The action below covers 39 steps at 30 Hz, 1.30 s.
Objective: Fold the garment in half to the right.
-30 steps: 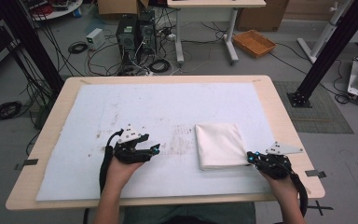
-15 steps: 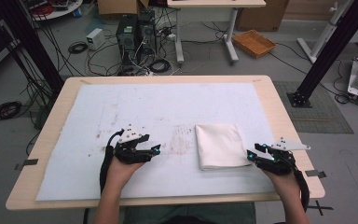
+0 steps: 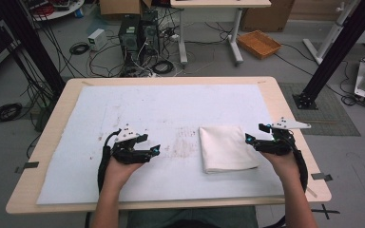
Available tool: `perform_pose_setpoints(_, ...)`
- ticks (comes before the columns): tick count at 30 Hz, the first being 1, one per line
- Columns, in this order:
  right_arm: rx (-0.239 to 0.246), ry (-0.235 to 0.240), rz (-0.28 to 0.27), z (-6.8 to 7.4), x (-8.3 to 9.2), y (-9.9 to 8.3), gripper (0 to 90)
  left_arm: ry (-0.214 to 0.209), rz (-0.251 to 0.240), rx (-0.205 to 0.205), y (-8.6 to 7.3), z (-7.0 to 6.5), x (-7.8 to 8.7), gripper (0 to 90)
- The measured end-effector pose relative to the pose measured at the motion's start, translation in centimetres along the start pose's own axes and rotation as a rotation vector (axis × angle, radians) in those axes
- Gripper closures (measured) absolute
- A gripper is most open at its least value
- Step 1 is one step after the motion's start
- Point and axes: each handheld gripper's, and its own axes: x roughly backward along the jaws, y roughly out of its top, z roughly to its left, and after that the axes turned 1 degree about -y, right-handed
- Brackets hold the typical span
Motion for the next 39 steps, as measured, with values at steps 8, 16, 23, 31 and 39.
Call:
perform_pose_setpoints(8,-0.053,-0.023,-0.026,-2.3,-0.1,-0.8,21.8,0.022,-0.026,-0.007,-0.2,1.0,0.4,26.8)
perform_pose_setpoints(16,-0.131,-0.048,0.007,-4.8,-1.6,-2.8,21.1,0.029,0.011,0.02,-1.2,2.1,0.0,23.1)
perform_pose_setpoints(23,-0.128,-0.069,-0.023,-4.8,-1.9,-4.1,21.1,0.031,-0.01,0.005,-1.4,2.2,0.0,23.1)
perform_pose_setpoints(31,-0.135,-0.06,-0.071,-4.9,-1.5,-4.4,21.1,0.025,0.054,0.019,-2.0,2.9,-1.6,23.0)
perform_pose_setpoints(39,-0.12,-0.061,-0.058,-4.7,-1.6,-4.4,21.1,0.03,0.043,0.02,-1.9,2.9,-1.4,22.1)
